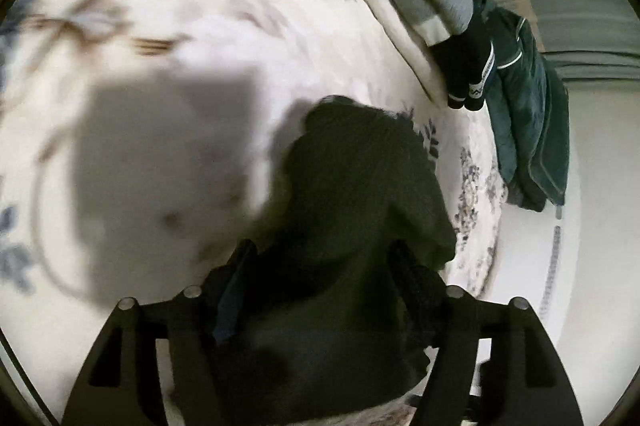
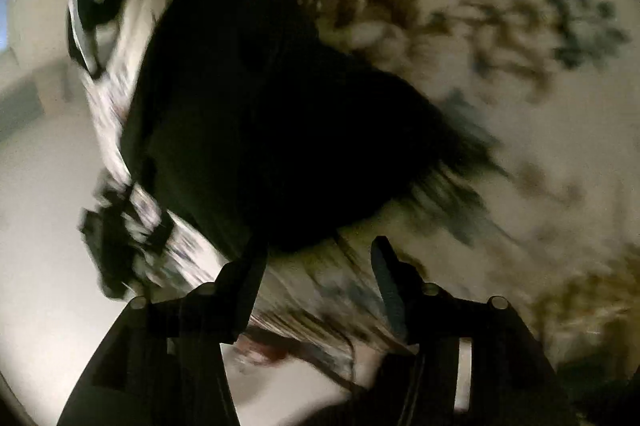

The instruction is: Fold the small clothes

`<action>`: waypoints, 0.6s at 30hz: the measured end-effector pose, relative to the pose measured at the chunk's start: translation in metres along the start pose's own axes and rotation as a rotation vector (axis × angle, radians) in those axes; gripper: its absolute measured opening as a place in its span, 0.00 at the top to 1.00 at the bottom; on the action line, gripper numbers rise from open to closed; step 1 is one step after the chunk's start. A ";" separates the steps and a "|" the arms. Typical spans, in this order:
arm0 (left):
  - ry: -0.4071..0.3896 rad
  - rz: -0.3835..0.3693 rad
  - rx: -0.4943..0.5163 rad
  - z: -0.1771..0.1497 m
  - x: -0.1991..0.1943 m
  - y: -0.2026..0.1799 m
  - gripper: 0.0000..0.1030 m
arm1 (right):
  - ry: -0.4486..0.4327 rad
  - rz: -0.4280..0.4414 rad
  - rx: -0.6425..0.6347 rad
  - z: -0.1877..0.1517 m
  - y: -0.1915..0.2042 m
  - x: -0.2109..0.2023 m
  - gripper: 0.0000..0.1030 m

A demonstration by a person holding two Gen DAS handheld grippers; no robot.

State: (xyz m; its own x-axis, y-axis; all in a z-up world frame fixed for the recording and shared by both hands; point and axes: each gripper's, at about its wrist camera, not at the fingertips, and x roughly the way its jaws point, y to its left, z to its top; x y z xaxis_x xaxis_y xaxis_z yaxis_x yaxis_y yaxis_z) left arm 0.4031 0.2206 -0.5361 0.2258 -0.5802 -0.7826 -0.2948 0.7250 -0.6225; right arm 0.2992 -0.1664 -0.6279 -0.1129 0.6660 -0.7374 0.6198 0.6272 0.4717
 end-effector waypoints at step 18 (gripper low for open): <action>-0.103 0.140 0.017 -0.050 0.036 0.046 0.00 | -0.076 -0.449 -0.827 0.116 0.365 0.094 0.45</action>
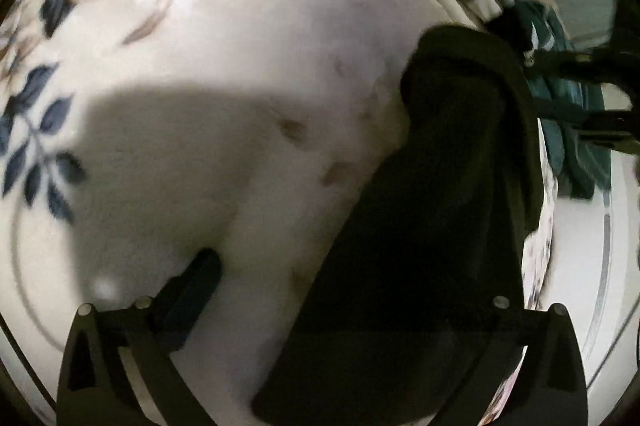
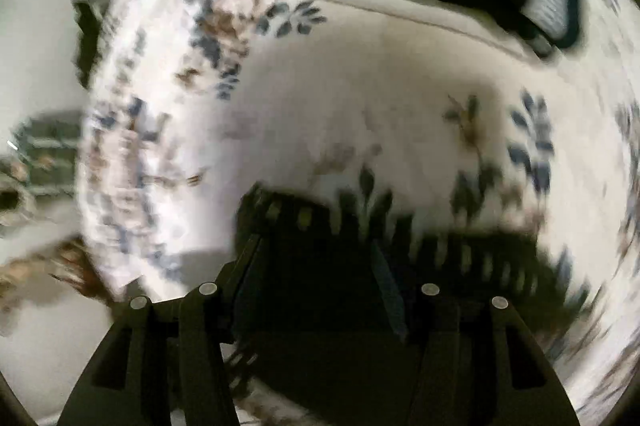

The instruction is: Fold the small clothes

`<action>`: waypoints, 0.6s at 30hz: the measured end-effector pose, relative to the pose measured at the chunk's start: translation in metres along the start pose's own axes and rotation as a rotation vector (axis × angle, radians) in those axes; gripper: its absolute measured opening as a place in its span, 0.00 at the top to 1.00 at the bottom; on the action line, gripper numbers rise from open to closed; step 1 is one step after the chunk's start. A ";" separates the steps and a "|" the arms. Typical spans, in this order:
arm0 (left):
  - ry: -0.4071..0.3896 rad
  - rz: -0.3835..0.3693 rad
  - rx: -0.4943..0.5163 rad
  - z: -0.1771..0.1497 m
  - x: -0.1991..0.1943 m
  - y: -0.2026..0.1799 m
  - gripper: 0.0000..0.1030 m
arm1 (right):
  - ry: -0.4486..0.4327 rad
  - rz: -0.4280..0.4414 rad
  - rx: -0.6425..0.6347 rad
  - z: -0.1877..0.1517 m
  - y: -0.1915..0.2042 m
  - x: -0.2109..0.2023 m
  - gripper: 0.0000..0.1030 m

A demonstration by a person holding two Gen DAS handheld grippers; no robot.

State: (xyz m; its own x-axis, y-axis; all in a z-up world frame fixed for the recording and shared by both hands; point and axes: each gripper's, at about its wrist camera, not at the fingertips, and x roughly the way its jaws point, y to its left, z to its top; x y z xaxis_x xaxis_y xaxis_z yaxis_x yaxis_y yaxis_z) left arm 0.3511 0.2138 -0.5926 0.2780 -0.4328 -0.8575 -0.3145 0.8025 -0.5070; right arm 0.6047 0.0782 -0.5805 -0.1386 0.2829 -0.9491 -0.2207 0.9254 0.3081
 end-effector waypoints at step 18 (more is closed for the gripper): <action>-0.075 -0.077 0.011 0.049 0.003 -0.045 0.05 | -0.025 0.101 -0.042 0.012 0.008 -0.011 0.97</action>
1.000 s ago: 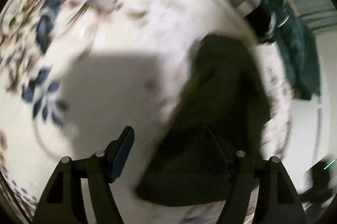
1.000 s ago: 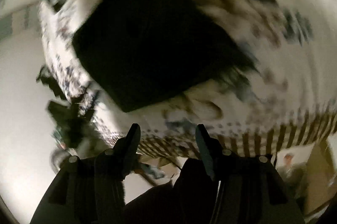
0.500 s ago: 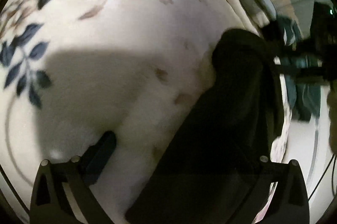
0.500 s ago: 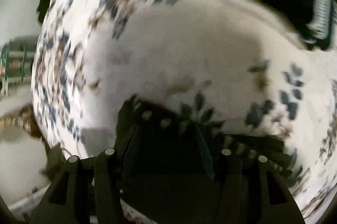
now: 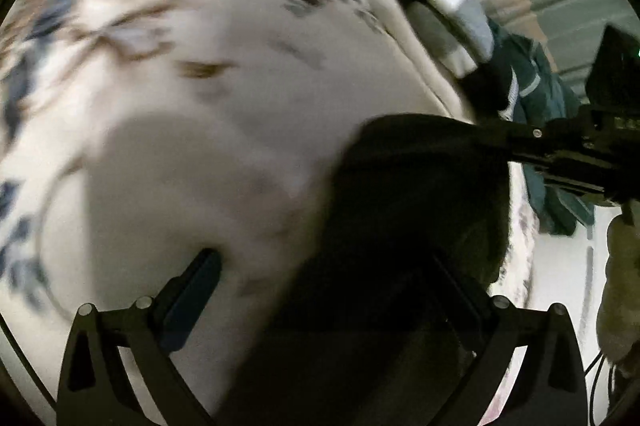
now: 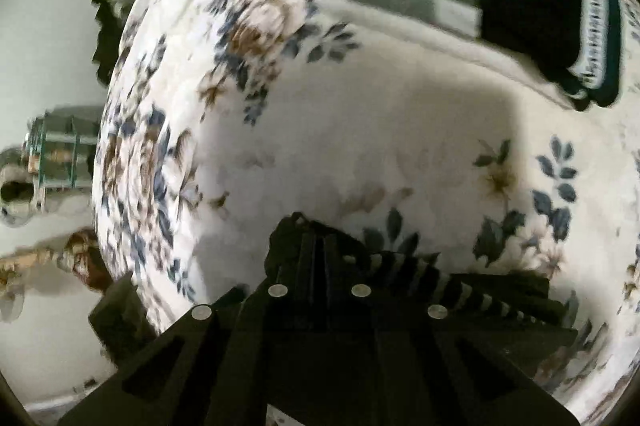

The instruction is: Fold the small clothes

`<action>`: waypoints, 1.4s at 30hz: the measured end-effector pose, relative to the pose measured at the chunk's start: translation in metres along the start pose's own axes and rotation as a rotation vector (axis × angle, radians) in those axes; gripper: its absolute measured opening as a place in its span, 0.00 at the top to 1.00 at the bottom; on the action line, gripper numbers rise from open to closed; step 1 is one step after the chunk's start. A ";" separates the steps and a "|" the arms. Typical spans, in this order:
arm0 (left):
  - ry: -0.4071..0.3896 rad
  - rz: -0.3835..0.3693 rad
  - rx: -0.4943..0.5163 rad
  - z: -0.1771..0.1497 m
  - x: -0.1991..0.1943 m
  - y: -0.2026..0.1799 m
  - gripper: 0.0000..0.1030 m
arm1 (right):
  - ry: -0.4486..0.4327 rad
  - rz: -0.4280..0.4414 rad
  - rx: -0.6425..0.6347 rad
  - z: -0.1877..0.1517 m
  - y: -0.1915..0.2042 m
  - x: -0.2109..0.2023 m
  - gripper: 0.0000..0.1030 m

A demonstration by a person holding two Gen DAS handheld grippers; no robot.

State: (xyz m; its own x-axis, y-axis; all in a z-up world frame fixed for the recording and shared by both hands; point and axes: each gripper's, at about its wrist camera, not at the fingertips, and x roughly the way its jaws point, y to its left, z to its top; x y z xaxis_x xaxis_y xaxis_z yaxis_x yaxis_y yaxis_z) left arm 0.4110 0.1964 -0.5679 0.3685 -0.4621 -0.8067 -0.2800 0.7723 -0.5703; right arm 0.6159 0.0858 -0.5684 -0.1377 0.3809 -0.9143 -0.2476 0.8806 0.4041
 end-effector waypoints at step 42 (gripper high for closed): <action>0.013 -0.060 0.041 0.022 -0.023 -0.020 0.37 | 0.132 0.211 0.200 0.023 -0.039 0.011 0.43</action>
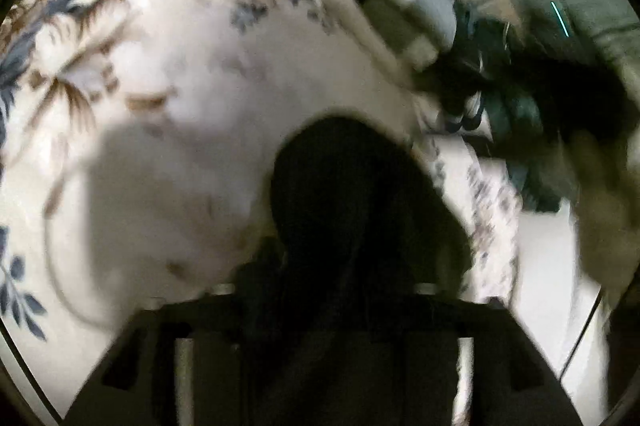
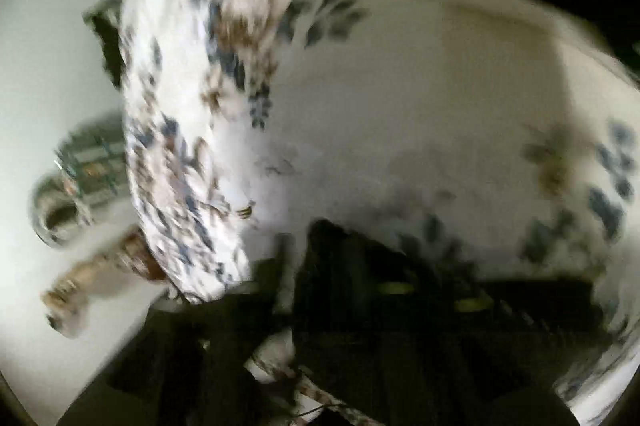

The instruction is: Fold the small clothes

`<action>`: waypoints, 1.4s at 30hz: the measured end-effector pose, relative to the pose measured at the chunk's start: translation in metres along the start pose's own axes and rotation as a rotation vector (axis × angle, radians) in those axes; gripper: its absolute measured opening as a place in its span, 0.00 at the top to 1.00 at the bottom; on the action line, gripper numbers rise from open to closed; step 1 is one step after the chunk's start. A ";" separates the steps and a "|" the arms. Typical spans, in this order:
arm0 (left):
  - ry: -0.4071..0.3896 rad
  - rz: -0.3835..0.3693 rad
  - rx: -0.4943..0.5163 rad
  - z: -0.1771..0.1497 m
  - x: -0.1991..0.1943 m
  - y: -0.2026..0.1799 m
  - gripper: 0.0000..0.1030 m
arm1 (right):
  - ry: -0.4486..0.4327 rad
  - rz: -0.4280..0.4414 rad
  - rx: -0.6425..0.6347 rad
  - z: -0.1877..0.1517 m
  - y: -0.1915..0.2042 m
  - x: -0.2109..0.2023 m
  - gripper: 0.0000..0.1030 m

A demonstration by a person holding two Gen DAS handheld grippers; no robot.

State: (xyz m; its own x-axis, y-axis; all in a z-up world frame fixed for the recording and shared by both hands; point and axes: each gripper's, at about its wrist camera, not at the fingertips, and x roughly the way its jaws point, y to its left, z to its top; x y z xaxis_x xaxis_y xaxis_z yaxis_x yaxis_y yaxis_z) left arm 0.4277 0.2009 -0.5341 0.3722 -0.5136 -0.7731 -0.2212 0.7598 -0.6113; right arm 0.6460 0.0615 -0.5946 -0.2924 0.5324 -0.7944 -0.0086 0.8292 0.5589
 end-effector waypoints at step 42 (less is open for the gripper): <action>0.097 0.493 0.247 -0.065 -0.024 -0.044 0.38 | -0.243 0.018 0.404 -0.228 -0.252 -0.068 0.46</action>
State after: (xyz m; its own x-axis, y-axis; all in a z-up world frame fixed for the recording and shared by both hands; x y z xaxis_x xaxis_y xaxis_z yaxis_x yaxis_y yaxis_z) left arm 0.3697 0.1537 -0.4993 0.1912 -0.0992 -0.9765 -0.1256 0.9842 -0.1246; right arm 0.4495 -0.2224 -0.6271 -0.0562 0.5320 -0.8449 0.3815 0.7935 0.4742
